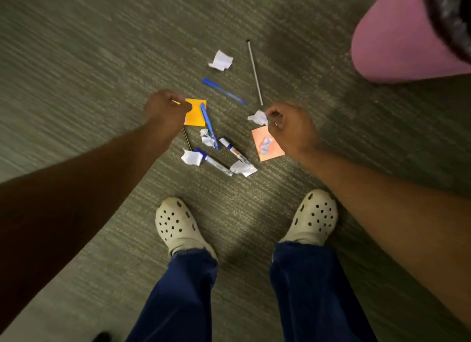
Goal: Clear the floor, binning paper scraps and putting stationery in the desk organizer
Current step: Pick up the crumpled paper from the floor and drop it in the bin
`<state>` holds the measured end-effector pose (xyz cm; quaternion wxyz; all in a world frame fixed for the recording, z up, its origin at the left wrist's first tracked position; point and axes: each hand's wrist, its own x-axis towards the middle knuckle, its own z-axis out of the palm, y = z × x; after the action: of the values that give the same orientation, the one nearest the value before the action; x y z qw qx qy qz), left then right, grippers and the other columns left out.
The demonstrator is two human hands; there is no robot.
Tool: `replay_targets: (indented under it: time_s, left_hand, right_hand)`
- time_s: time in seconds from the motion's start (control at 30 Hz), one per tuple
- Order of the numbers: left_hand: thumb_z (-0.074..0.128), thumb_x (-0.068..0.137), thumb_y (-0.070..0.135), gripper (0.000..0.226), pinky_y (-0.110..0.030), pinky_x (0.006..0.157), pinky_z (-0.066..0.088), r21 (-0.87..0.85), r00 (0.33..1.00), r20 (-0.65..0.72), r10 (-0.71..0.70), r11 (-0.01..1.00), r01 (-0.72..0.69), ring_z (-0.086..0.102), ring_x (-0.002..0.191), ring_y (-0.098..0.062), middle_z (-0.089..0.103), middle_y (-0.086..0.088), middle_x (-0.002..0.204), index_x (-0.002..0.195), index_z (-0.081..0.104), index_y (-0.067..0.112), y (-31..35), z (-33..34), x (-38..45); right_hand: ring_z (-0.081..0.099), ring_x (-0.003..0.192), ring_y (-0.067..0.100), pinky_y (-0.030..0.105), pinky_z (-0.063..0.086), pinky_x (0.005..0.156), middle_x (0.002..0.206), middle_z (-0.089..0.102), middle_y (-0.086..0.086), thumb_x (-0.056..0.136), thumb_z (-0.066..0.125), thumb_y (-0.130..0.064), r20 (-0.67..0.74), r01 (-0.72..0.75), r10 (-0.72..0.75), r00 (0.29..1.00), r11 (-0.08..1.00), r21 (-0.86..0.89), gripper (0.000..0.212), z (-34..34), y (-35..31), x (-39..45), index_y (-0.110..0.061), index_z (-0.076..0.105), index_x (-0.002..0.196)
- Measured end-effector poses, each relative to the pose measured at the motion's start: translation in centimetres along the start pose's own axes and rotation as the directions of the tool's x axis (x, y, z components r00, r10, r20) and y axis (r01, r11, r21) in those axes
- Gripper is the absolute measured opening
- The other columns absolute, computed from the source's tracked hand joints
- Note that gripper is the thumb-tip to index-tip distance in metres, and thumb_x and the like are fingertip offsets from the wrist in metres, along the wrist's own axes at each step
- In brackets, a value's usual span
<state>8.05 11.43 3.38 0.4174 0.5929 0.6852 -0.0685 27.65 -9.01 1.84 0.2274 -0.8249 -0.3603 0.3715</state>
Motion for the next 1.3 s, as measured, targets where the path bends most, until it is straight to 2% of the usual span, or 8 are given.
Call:
replay_targets:
  time_s: [0.13,0.27,0.47,0.63,0.77,0.97,1.07,1.3]
  left_hand:
    - [0.085,0.08,0.022,0.052,-0.036,0.104,0.045,0.23,0.984,0.025,0.174,0.957,-0.175,0.058,0.122,-0.032,0.058,-0.019,0.13,0.128,0.065,0.016,-6.6,1.2,2.7]
    - [0.08,0.081,0.024,0.059,-0.034,0.108,0.044,0.237,0.959,-0.009,0.282,0.933,-0.272,0.052,0.13,-0.033,0.047,-0.019,0.142,0.137,0.061,0.019,-9.9,2.9,4.9]
    - [0.075,0.087,0.029,0.046,-0.033,0.104,0.042,0.284,0.926,-0.004,0.378,0.888,-0.362,0.054,0.127,-0.031,0.047,-0.017,0.143,0.13,0.063,0.016,-10.5,4.2,7.7]
    - [0.081,0.082,0.016,0.038,-0.025,0.091,0.04,0.22,0.94,-0.047,0.338,0.922,-0.32,0.058,0.121,-0.029,0.049,-0.018,0.139,0.116,0.065,0.012,-9.9,4.2,8.7]
    - [0.075,0.088,0.009,0.022,-0.016,0.085,0.039,0.049,0.96,-0.162,0.228,0.974,-0.222,0.062,0.115,-0.022,0.061,-0.015,0.131,0.109,0.072,0.006,-10.1,3.5,7.9]
    - [0.074,0.086,0.009,0.024,-0.006,0.074,0.041,-0.138,0.943,-0.183,0.279,0.942,-0.306,0.059,0.099,-0.012,0.064,0.002,0.107,0.109,0.067,0.008,-12.1,2.5,2.4]
    - [0.078,0.084,0.011,0.03,-0.024,0.083,0.047,-0.158,0.936,-0.113,0.333,0.924,-0.348,0.061,0.102,-0.016,0.065,-0.001,0.109,0.111,0.066,0.009,-13.9,2.7,0.2]
    - [0.077,0.084,0.008,0.024,-0.022,0.079,0.043,0.05,0.92,-0.045,0.389,0.921,-0.387,0.058,0.095,-0.015,0.064,-0.008,0.116,0.106,0.069,0.012,-16.4,3.9,-0.4]
  right_hand:
    - [0.056,0.127,0.034,0.041,0.048,0.108,0.142,0.054,0.013,0.091,0.069,-0.007,0.158,0.161,-0.117,0.981,0.937,-0.31,0.043,5.0,1.8,3.6,-0.015,0.065,0.134]
    - [0.056,0.121,0.041,0.047,0.052,0.098,0.132,0.054,0.02,0.094,0.061,0.001,0.225,0.177,-0.084,0.971,0.883,-0.436,0.021,7.2,2.9,5.5,-0.002,0.072,0.111]
    - [0.065,0.096,0.024,0.031,0.054,0.089,0.107,0.065,0.02,0.087,0.06,0.01,0.0,0.173,-0.174,0.985,0.981,-0.09,0.02,5.1,1.6,2.9,0.002,0.075,0.097]
    - [0.065,0.08,0.013,0.004,0.046,0.07,0.121,0.061,0.014,0.081,0.077,0.007,-0.031,-0.089,0.093,0.995,0.991,0.099,0.038,4.7,2.7,-0.8,-0.015,0.073,0.112]
    - [0.064,0.101,0.029,0.02,0.054,0.083,0.127,0.051,0.019,0.078,0.075,0.011,0.05,-0.182,0.183,0.982,0.983,-0.028,0.054,6.9,3.7,-1.6,-0.014,0.07,0.126]
    - [0.062,0.108,0.036,0.03,0.05,0.095,0.13,0.051,0.023,0.088,0.068,0.008,0.081,-0.227,0.245,0.966,0.957,-0.18,0.022,9.3,4.4,-0.4,0.001,0.072,0.109]
    - [0.064,0.104,0.033,0.024,0.044,0.086,0.118,0.063,0.022,0.085,0.072,0.006,0.07,-0.195,0.21,0.975,0.964,-0.18,0.019,9.6,3.9,-0.5,0.0,0.077,0.103]
    - [0.059,0.077,0.012,0.014,0.04,0.066,0.094,0.066,0.003,0.085,0.077,-0.005,0.087,-0.091,0.101,0.991,0.99,-0.108,0.014,9.3,2.2,-1.9,-0.01,0.083,0.095]
